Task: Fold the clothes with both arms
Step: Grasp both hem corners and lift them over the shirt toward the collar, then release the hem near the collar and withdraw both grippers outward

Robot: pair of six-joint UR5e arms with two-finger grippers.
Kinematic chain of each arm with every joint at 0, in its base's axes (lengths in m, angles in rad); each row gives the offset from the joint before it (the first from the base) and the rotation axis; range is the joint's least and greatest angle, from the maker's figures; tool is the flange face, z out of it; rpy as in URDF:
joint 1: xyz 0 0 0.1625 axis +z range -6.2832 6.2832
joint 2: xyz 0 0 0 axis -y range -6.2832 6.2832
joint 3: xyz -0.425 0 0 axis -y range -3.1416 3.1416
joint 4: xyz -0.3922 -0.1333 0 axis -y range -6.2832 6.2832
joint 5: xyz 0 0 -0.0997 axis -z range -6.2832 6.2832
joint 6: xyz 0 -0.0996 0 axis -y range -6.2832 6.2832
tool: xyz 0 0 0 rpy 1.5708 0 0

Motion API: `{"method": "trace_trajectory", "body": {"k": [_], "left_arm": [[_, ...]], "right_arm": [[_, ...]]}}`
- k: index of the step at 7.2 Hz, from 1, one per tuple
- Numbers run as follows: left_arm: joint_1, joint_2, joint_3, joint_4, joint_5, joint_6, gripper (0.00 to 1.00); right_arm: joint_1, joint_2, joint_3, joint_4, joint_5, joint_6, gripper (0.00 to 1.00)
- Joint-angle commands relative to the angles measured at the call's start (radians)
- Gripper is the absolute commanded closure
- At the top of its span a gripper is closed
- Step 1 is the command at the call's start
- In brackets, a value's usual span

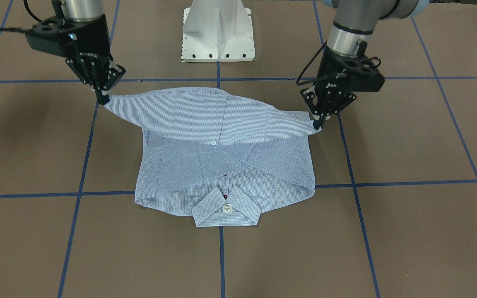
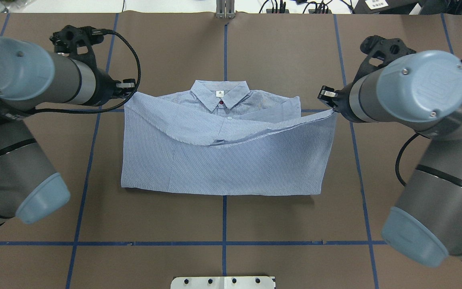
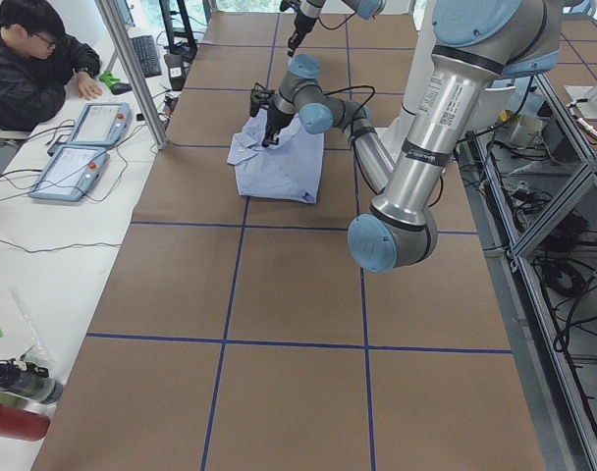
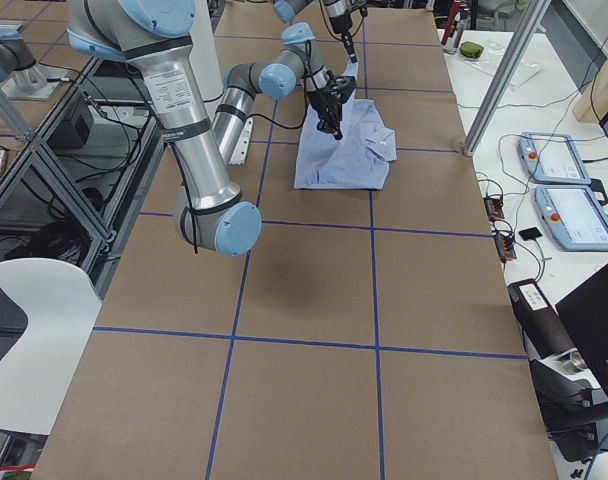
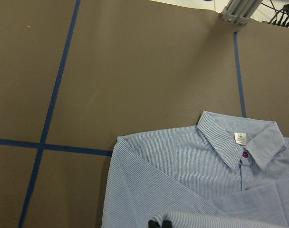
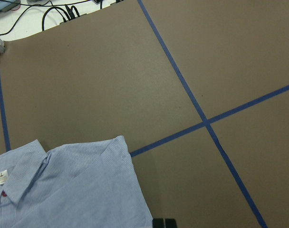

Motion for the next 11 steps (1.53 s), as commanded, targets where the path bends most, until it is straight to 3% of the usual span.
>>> {"method": "trace_trajectory", "body": {"k": [1, 3, 6, 7, 8, 9, 10, 11], "left_arm": [[0.001, -0.061, 0.269, -0.213, 0.025, 0.002, 1.00], [0.002, -0.084, 0.416, -0.317, 0.060, 0.026, 1.00], [-0.002, -0.083, 0.498, -0.461, 0.057, 0.099, 1.00], [-0.002, -0.080, 0.494, -0.466, 0.047, 0.120, 0.50], [-0.008, -0.077, 0.477, -0.466, 0.039, 0.280, 0.01], [-0.059, -0.072, 0.451, -0.463, -0.075, 0.387, 0.00], [-0.126, -0.031, 0.393, -0.455, -0.231, 0.478, 0.00], [-0.175, 0.006, 0.303, -0.450, -0.258, 0.620, 0.00]], "right_arm": [[0.017, 0.004, -0.243, 0.251, 0.000, -0.028, 1.00], [0.049, 0.008, -0.333, 0.290, 0.009, -0.135, 1.00], [0.070, 0.012, -0.433, 0.388, 0.049, -0.176, 1.00], [0.070, 0.018, -0.434, 0.403, 0.048, -0.175, 0.65], [0.069, 0.032, -0.434, 0.403, 0.051, -0.184, 0.01], [0.089, 0.056, -0.427, 0.394, 0.093, -0.186, 0.00], [0.147, 0.058, -0.390, 0.391, 0.211, -0.195, 0.00], [0.193, 0.040, -0.328, 0.388, 0.260, -0.216, 0.00]]}}
